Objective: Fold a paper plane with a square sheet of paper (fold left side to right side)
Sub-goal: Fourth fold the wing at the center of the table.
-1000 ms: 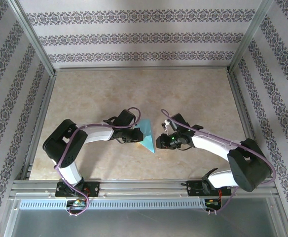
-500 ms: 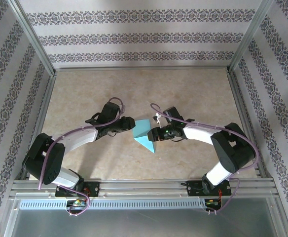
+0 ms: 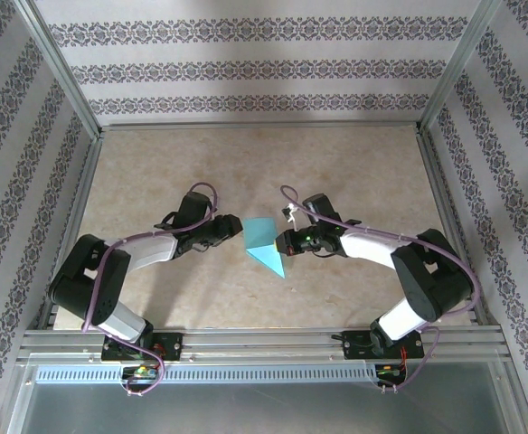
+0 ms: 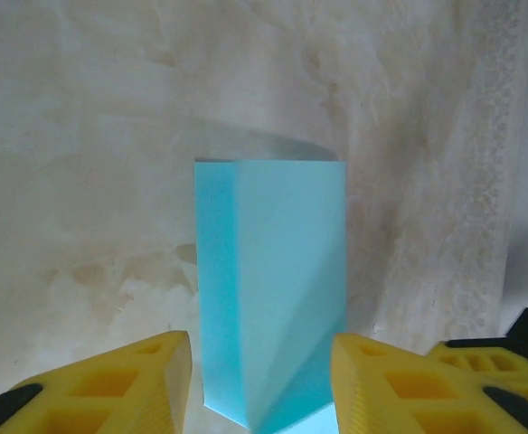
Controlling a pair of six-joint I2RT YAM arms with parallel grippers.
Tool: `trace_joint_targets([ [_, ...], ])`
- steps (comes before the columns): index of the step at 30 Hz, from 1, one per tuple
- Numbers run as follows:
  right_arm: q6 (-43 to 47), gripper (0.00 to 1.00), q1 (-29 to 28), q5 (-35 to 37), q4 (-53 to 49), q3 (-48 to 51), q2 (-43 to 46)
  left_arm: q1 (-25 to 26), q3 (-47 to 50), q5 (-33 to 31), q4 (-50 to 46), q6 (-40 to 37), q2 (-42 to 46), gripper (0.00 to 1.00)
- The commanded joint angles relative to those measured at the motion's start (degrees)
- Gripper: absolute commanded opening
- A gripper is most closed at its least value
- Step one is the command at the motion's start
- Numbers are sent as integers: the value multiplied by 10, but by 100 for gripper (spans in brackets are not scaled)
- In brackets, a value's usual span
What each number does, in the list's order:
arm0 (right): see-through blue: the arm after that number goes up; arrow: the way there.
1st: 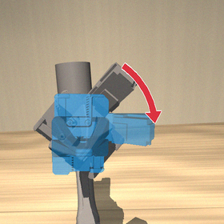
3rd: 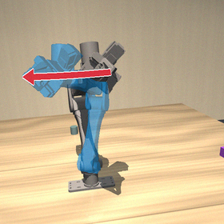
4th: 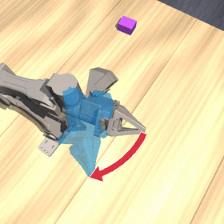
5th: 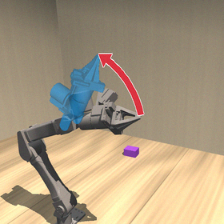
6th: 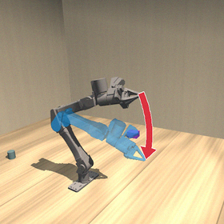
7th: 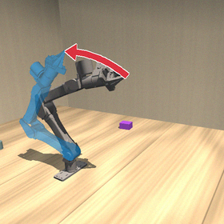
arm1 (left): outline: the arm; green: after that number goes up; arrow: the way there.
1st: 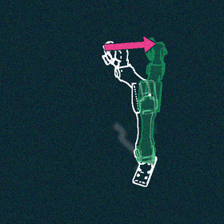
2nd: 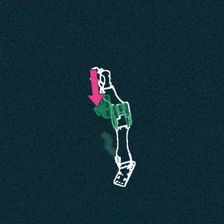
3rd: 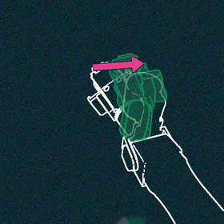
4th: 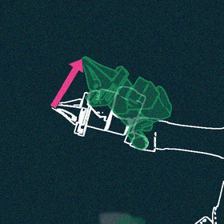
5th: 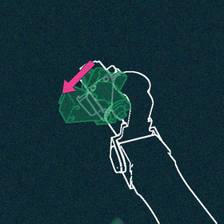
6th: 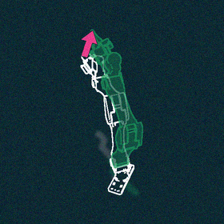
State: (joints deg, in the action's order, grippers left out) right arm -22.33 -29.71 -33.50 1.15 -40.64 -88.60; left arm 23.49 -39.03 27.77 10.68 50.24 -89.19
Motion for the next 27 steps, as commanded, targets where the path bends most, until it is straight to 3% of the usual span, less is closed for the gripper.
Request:
trace_joint_targets([
  [1,-6,0,5,1,15,13,23,-7,-32,38,23,-8,-24,45],
  [18,-25,0,15,4,34,43,53,14,-108,41,29,-12,-124,49],
  [21,-26,0,16,3,34,46,55,16,-110,59,45,-4,-133,41],
  [25,-25,19,18,18,17,44,66,21,-111,73,77,9,-141,25],
  [27,-16,29,15,56,-28,31,86,24,-110,68,79,8,-136,24],
])
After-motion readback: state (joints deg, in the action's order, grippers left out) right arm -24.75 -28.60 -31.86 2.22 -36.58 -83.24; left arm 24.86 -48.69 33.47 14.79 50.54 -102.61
